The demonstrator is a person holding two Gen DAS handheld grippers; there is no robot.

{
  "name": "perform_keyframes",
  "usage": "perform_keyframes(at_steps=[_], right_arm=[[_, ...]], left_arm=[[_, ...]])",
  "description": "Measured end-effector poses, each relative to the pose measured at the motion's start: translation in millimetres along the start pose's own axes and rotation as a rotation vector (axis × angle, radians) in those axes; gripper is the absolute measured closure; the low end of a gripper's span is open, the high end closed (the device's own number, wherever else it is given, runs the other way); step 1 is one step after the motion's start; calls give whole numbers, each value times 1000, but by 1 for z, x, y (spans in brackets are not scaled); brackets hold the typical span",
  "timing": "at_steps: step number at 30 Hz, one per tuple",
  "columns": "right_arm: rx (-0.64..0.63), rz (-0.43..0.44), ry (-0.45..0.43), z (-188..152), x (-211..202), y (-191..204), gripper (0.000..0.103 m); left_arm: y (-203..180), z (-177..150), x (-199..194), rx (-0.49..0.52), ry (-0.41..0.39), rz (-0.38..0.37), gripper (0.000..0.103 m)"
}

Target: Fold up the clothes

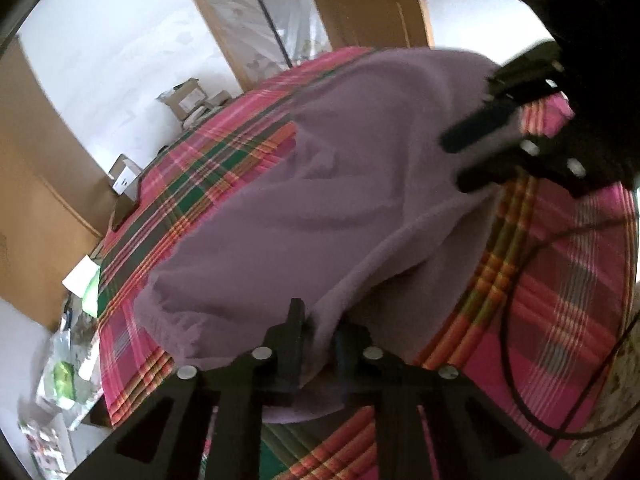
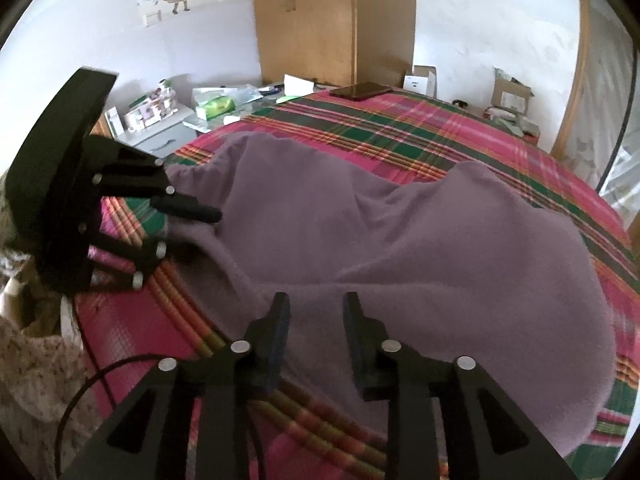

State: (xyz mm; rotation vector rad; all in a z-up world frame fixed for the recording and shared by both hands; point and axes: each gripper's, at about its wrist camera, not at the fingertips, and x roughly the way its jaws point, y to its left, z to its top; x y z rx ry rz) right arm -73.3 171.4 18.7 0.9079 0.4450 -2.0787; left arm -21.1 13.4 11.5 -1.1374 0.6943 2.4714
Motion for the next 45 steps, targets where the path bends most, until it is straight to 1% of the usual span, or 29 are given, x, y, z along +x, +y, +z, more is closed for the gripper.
perform_keyframes(at_steps=[2,4,5,9,11,13,16,22,26,31,34,35,39,43,45], right_arm=[[-19,-14,-9,-3,-7,0,57],[-40,-25,-14,-5,-12,0,53],[-52,-32,-15,-6,-14,1,52],[-80,-78,-9,-10,-17,0,51],[-86,-104,-14,-10,-18,0,51],[-86,-156,-25,-9,-17,-1,51],[-48,-187,-36,-6,-17,-10,52],[-4,-290,-35,-2,-20,-23,52],[23,-386,-52,1,-22,-30,54],[81,-457,-82,6,-27,-40,55],[119,-498,-111,13,-33,-46,62],[130,-505,-121,16,-36,-48,69],[149,-534,-169,31,-47,-52,84],[143,-565,-230,50,-63,-53,91],[138,-573,-254,59,-69,-54,92]], left_arm=[[9,4,-2,-39,-9,1,95],[18,8,-5,-77,-23,4,97],[22,10,-7,-93,-27,7,97],[38,17,-15,-163,-58,11,98],[42,19,-20,-179,-77,20,99],[48,23,-26,-192,-97,31,99],[58,28,-32,-209,-123,45,99],[81,38,-50,-250,-193,88,99],[98,45,-61,-291,-238,111,99],[117,46,-64,-346,-255,131,99],[127,48,-62,-379,-261,131,99],[130,49,-62,-387,-264,129,99],[134,57,-64,-385,-290,146,99],[140,67,-70,-386,-324,171,99],[144,71,-74,-391,-345,184,99]])
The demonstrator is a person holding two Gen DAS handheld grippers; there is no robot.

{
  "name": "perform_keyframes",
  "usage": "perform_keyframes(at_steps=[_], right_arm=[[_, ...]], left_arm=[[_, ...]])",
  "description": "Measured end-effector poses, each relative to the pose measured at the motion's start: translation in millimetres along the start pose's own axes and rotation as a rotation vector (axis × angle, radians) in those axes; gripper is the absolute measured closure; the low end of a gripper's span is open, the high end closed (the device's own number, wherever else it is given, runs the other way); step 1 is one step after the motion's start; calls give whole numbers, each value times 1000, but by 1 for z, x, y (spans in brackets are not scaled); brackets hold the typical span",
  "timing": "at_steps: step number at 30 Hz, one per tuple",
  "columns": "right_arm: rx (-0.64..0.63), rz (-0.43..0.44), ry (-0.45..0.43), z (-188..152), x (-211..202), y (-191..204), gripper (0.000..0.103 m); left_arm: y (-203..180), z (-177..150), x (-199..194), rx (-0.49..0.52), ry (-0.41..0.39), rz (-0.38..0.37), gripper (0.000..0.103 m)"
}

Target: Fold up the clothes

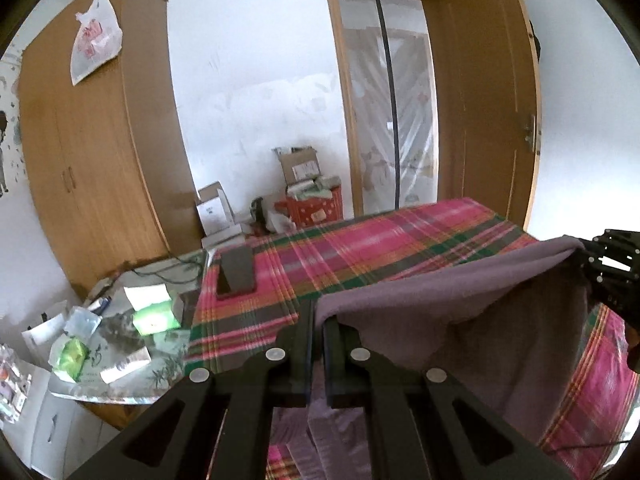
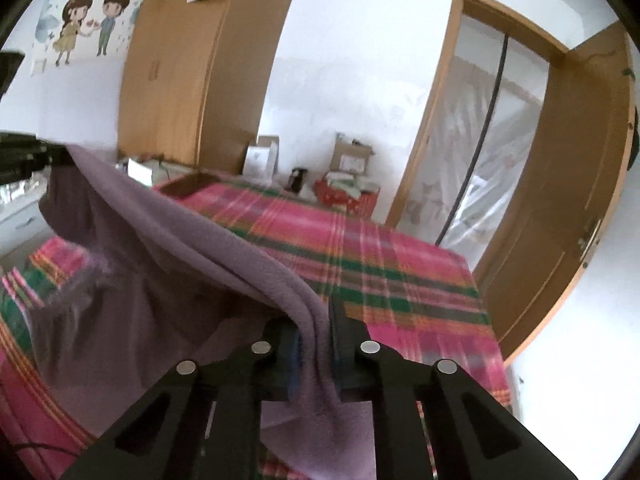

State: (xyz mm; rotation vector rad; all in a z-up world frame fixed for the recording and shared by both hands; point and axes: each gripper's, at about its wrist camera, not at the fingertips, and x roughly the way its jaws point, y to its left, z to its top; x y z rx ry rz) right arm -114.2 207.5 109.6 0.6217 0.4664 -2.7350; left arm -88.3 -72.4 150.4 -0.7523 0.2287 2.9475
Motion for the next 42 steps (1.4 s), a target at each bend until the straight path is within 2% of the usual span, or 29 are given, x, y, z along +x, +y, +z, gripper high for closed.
perform_keyframes(at_steps=[7,11,19,24,30,37,42], right_arm=[[-60,-30,-78,45,3,2,93],[-69,-20,-76,65,21,3,93],[-93,-24,2,84,80,11,93],[-98,-24,82,86,123,15,93],[-101,-45,147,92,171,19,93],[-91,-57,192,104,215,23,93],[-93,-58,238,98,239,32,93]], left_arm=[[15,22,-2,-22,-53,54,99],[28,29,12,-35,-26,72,99],[46,31,66,-62,69,88,99],[51,29,106,-62,143,96,99],[69,32,157,-140,231,96,99],[82,37,195,-165,262,119,99],[87,25,220,-165,318,131,99]])
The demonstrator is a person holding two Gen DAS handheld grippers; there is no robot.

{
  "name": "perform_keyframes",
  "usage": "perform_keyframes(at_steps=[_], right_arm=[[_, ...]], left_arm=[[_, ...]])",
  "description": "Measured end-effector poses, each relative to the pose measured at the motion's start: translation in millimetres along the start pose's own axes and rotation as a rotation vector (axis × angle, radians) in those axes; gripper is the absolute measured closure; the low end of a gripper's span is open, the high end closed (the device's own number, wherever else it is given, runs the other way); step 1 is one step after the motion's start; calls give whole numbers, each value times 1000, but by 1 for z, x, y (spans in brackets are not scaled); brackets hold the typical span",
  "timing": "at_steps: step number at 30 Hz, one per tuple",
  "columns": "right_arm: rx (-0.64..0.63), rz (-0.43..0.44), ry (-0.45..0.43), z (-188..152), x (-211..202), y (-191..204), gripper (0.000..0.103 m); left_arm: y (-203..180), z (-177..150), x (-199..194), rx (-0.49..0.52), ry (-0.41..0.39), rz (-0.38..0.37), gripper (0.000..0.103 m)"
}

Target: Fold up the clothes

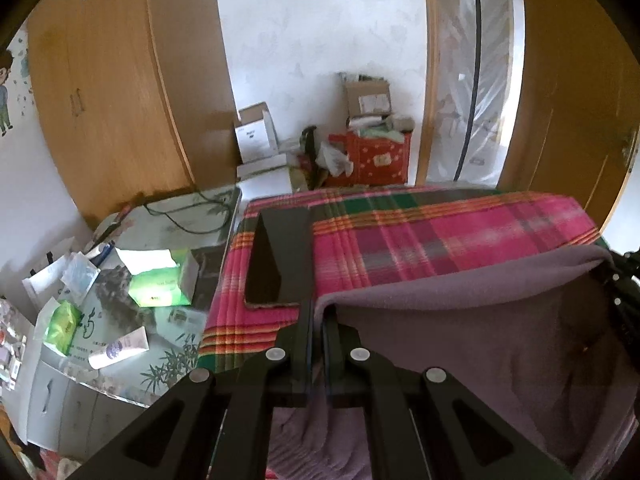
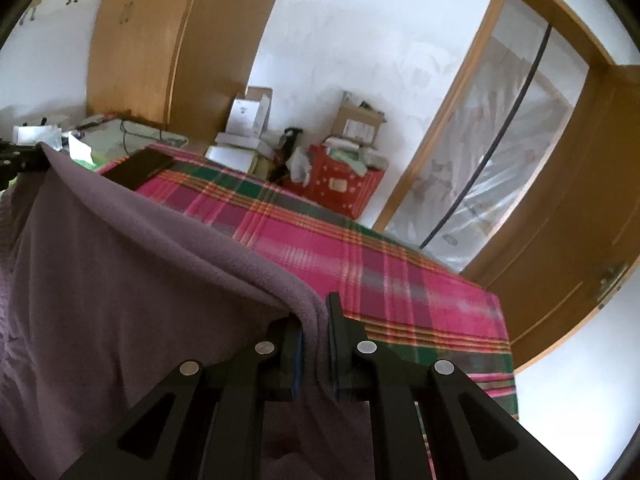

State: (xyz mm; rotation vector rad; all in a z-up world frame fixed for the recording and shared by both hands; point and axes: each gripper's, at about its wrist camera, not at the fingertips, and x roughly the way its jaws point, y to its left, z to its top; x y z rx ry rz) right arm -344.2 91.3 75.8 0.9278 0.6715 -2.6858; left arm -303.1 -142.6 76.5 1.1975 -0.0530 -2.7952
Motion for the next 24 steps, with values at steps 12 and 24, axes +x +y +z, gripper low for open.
perform_keyframes(at_steps=[12,24], right_arm=[[-1,39,87,-20,9,7,83],[25,171,147,-37,-40,8,74]], left_arm=[[29,-29,7,-42,103,-75,90],[30,-114,-60,-73,160,-218,87]])
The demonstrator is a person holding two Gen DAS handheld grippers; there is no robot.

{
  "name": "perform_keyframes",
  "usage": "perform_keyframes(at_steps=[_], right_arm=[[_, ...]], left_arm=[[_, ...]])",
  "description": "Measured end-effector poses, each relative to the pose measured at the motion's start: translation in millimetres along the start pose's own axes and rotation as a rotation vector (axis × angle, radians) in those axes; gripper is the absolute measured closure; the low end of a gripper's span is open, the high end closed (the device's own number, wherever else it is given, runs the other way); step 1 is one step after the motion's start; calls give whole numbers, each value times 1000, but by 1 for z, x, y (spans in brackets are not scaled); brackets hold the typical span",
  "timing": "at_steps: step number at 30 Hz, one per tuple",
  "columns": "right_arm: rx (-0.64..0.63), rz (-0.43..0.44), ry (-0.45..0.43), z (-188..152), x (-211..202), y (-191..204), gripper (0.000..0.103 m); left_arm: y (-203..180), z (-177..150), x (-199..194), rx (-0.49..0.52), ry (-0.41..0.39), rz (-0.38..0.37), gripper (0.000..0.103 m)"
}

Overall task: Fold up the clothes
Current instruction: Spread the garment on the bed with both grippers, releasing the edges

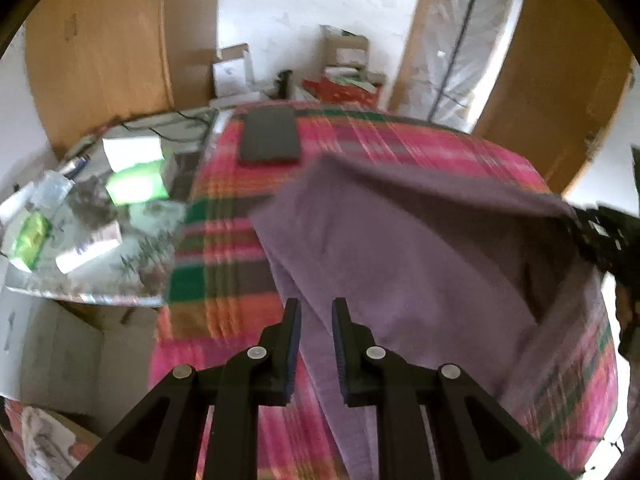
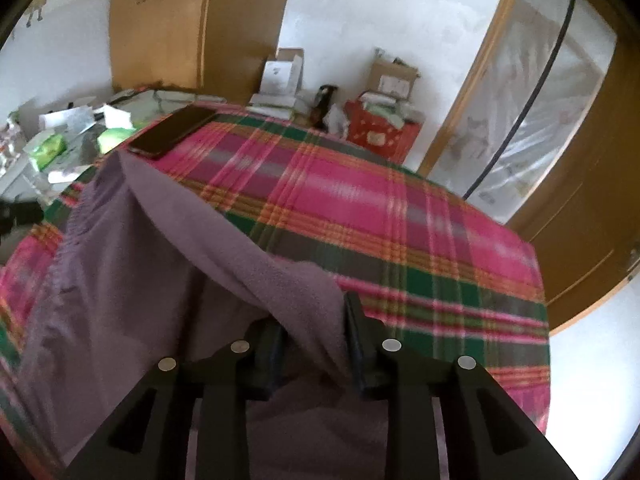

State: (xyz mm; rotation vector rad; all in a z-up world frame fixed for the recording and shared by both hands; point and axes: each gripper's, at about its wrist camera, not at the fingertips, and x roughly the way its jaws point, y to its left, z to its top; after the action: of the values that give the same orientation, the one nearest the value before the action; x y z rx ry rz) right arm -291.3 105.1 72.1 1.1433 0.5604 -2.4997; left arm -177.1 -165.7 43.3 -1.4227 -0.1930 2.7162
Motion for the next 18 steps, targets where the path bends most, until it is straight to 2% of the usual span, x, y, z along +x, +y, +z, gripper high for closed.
perform_keyframes(at_steps=[4,8,18], right_arm=[[-8,24,-11,-9,-22,7,70],[-12,44,-46,-21,-40,12,66],[16,164,-88,-67,-65,24,66]], left_arm=[[-7,-32,-5,-26,39,-68,83],[-8,-54,-5,-74,74,-101,81],[-19,-78,-9,-81,98,-160,76]])
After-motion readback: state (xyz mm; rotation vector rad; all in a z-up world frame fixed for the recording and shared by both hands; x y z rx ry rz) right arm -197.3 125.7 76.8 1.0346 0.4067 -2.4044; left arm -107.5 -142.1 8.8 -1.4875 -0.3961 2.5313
